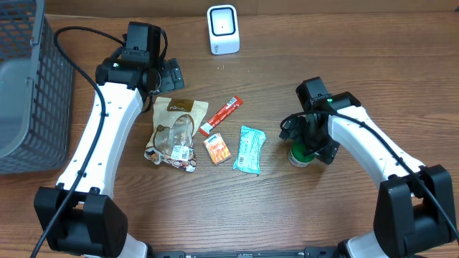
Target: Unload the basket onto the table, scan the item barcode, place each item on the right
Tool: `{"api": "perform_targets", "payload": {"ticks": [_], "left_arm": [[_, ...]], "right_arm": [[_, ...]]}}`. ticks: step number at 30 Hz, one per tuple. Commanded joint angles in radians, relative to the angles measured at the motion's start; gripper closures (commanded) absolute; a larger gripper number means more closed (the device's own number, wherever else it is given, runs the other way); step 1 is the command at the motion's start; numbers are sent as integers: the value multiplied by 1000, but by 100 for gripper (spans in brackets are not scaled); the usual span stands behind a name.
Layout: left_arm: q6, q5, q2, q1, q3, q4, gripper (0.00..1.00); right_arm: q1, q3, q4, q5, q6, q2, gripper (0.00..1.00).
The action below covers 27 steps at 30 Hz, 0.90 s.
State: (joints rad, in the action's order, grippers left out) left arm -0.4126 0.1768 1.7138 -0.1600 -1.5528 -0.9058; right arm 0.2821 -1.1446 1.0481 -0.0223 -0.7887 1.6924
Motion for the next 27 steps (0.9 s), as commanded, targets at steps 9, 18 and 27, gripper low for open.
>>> {"api": "perform_targets", "payload": {"ticks": [9,18,27], "left_arm": [[-6,6,-1,-2,-13,1,0],[-6,6,-1,-2,-13,1,0],[-6,6,-1,-2,-13,1,0]], "right_arm": [[-3,-3,13,-114,-275,-16,0],[-3,0,51,-128,-600,-15,0],[-3,1,35,-14,-640,-15,12]]}}
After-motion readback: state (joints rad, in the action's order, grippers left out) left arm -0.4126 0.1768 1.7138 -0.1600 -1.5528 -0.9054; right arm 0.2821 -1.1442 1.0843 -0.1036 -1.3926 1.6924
